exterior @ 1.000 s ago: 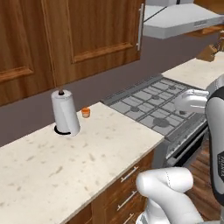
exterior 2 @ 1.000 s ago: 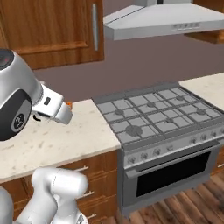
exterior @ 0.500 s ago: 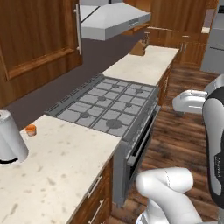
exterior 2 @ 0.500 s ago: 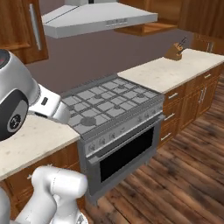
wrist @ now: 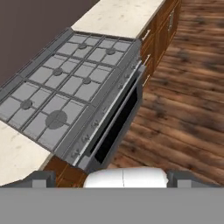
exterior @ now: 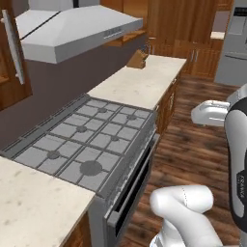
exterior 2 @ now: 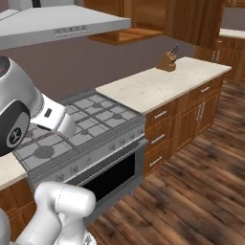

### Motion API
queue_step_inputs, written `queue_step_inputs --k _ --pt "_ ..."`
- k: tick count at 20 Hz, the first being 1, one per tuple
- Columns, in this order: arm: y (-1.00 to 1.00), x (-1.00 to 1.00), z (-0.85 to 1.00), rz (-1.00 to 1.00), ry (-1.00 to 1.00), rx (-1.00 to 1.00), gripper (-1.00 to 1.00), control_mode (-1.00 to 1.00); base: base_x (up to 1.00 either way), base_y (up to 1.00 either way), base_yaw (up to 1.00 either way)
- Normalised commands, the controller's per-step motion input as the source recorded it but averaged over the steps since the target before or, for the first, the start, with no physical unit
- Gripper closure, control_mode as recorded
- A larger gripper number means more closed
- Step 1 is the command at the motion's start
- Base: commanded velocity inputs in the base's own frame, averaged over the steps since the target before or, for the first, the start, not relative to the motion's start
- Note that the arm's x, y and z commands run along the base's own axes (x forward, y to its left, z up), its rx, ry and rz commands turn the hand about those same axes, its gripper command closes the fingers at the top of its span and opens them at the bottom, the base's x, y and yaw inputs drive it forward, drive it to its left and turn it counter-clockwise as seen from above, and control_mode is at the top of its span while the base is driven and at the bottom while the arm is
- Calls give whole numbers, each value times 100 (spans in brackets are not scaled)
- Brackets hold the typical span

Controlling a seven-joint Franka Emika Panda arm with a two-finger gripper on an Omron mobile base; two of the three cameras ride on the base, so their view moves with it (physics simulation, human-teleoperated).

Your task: Close all open cabinet doors.

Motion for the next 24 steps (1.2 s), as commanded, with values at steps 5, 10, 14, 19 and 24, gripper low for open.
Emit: queue_step_inputs --k 5,10,14,19,24 --pt "0 0 0 0 0 0 -100 100 93 -100 0" --pt "0 0 0 0 0 0 -100 100 65 -99 28" --pt "0 0 0 0 0 0 -100 100 82 -100 39" --pt "0 0 0 0 0 0 -100 100 58 -100 37" --pt "0 0 0 0 0 0 -100 100 25 -100 40"
